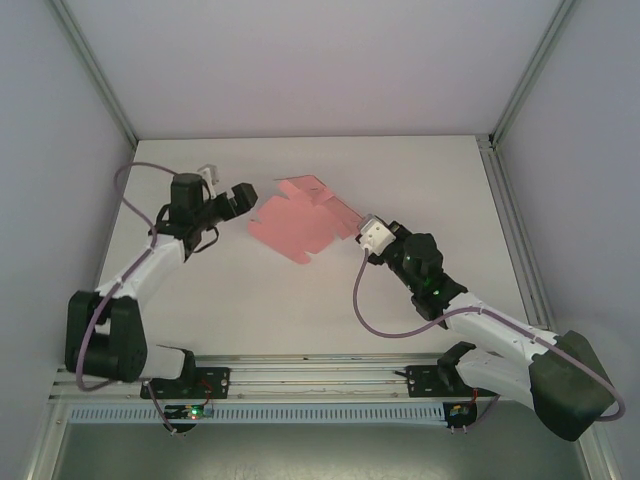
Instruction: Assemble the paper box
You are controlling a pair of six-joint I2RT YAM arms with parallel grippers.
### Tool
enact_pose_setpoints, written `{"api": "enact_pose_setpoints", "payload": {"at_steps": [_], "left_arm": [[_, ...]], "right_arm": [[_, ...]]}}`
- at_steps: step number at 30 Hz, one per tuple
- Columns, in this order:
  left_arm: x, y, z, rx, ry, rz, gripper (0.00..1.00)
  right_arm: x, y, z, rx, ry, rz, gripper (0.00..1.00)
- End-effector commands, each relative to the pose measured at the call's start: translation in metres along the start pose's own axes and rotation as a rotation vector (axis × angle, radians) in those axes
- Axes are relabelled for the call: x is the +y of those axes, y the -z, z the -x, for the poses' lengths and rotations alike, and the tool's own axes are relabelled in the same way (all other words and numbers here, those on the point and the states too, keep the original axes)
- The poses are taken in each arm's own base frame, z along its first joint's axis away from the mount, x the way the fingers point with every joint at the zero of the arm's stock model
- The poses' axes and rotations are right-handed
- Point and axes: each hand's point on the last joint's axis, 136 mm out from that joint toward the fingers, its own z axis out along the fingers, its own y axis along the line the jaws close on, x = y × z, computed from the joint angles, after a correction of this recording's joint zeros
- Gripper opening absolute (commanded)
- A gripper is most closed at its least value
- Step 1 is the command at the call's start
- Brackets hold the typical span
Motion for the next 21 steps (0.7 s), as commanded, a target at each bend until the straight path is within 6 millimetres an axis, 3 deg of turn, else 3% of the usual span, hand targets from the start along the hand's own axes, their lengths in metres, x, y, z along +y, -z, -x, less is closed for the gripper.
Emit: {"api": "enact_pose_setpoints", "payload": {"at_steps": [1,6,10,14,21], "left_arm": [[-0.036,-0.012,0.013,0.03,-0.114,-0.206,1.0],[-0.073,-0.025,-0.005,0.142,-0.185,-0.448,1.0],[-0.083,-0.03,-0.018,0.175,-0.24,-0.485,1.0],[-0.098,-0.024,-0.036,0.196,-0.325,-0.572,1.0],[-0.105,-0.03,-0.052,0.231,-0.384,-0.563,0.99]], "right_arm": [[-0.001,0.001,0.006,-0.021,-0.029,0.012,0.08],[-0.003,-0.003,0.005,-0.002,-0.031,0.016,0.08],[-0.006,-0.005,0.003,0.007,-0.044,0.01,0.08],[-0.011,-0.007,-0.001,0.023,-0.069,-0.001,0.08],[-0.009,-0.009,-0.001,0.024,-0.088,0.027,0.08]]}}
